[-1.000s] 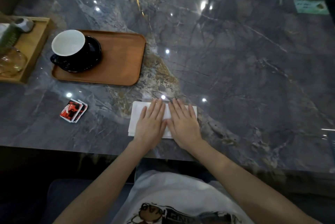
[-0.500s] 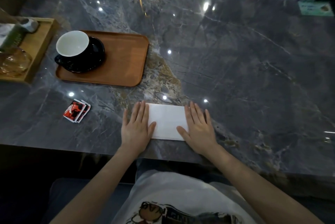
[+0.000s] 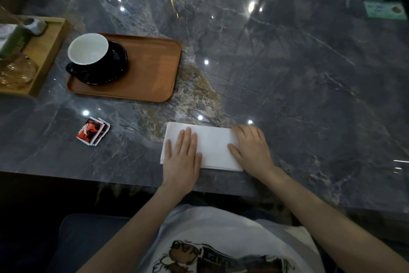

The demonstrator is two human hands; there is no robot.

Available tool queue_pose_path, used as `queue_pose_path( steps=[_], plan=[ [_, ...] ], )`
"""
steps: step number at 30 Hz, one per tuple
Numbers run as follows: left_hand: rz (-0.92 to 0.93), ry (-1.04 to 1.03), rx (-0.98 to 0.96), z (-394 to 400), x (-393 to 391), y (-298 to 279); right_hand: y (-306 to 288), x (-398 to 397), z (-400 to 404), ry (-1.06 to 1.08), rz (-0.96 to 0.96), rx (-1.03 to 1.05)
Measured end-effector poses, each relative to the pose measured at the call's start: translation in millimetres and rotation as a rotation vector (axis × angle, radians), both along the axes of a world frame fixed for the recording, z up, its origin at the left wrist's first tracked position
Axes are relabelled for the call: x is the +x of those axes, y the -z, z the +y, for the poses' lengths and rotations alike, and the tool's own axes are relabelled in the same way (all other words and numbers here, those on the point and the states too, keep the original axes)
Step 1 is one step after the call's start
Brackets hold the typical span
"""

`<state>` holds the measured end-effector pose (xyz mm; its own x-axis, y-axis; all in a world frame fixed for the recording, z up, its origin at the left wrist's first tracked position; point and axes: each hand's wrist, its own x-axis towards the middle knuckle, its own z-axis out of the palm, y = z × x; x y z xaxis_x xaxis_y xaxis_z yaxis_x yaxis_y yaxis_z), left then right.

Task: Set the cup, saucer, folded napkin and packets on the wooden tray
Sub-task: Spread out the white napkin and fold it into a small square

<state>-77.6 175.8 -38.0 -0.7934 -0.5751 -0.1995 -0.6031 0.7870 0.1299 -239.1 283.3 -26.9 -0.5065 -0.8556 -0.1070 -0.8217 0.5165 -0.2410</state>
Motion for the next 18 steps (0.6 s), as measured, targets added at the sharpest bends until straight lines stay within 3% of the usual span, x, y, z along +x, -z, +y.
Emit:
queue_pose_path(
  steps=[5, 9, 14, 18],
  plan=[
    [0.03, -0.013, 0.183, 15, 1, 7, -15, -18, -21, 0.078, -0.28, 0.057],
    [0.028, 0.108, 0.237, -4, -1, 5, -21, -34, -34, 0.171, -0.489, 0.084],
    [0.051, 0.246, 0.254, -13, 1, -3, -27, -44, -38, 0.21, -0.68, 0.095],
    [0.037, 0.178, 0.228, 12, -3, -6, -24, -46, -39, 0.291, -0.796, 0.047]
  ],
)
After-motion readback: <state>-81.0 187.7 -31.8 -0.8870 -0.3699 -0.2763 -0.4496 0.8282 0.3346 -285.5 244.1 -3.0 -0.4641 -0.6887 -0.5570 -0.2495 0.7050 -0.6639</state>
